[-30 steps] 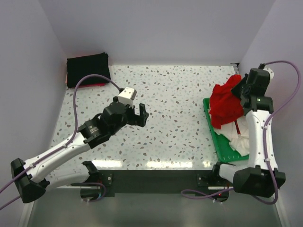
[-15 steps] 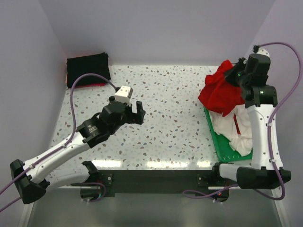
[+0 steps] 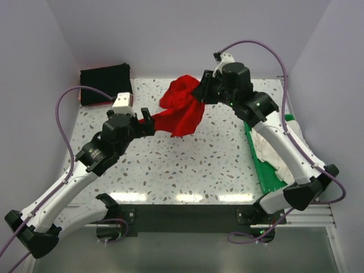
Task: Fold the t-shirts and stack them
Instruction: Move the tshirt to the center of the board, then flatten the tshirt out
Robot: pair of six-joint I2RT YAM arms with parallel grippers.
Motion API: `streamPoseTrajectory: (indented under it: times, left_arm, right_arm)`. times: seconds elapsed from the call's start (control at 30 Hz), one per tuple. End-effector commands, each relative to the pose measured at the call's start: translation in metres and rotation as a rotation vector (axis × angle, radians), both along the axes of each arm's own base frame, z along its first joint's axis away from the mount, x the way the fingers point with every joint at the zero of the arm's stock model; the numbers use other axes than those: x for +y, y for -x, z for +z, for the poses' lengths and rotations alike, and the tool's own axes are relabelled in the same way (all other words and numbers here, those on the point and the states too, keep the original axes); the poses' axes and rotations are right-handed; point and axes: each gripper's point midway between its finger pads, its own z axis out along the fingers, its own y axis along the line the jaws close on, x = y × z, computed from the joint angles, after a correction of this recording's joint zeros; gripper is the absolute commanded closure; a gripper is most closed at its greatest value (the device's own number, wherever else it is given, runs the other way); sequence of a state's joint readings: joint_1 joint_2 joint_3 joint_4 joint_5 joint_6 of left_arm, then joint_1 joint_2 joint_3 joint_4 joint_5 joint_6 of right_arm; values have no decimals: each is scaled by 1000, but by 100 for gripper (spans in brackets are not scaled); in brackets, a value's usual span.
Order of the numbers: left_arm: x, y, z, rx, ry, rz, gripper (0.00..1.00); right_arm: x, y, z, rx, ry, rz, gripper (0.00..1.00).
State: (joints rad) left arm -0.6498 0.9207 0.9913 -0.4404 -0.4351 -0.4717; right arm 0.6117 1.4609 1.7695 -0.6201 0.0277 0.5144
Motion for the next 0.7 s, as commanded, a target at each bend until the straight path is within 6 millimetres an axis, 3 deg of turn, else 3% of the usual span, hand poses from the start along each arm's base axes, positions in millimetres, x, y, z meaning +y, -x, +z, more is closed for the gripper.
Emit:
streamPoseTrajectory:
  times: [0.0, 0.03, 0.07, 0.1, 0.13, 0.2, 0.23, 0.33, 0.43, 0.53, 0.67]
  left_arm:
    - [9, 1, 7, 1, 32, 52, 0]
    - [8, 2, 1, 19, 47, 62, 0]
    - [8, 3, -6, 36, 55, 69, 0]
    - [9, 5, -24, 72, 46, 79, 0]
    - [8, 7, -34, 97, 74, 93, 0]
    - [9, 11, -64, 160, 76, 109, 0]
    - [7, 13, -74, 191, 106, 119, 0]
    - [5, 21, -107, 268, 148, 142, 5]
    - [-3, 29, -136, 333, 195, 135, 12]
    - [-4, 41, -169, 418, 215, 149, 19]
    - [-7, 61, -212, 528, 243, 145, 26]
  right_arm:
    - [4, -7, -48, 68, 50, 10, 65]
    - [-1, -3, -91, 147, 107, 5, 52]
    - [-3, 0, -110, 172, 126, 4, 34]
    - [-10, 2, -131, 205, 145, -30, 27]
    - [-20, 11, -166, 257, 180, -51, 18]
    - [-34, 18, -197, 305, 204, -108, 13]
    - [-47, 28, -226, 354, 241, -137, 13]
    - [-79, 34, -267, 432, 283, -233, 14]
    - [-106, 28, -290, 493, 251, -292, 17]
    - [-140, 23, -302, 510, 281, -394, 18]
    - [-167, 26, -315, 543, 302, -472, 18]
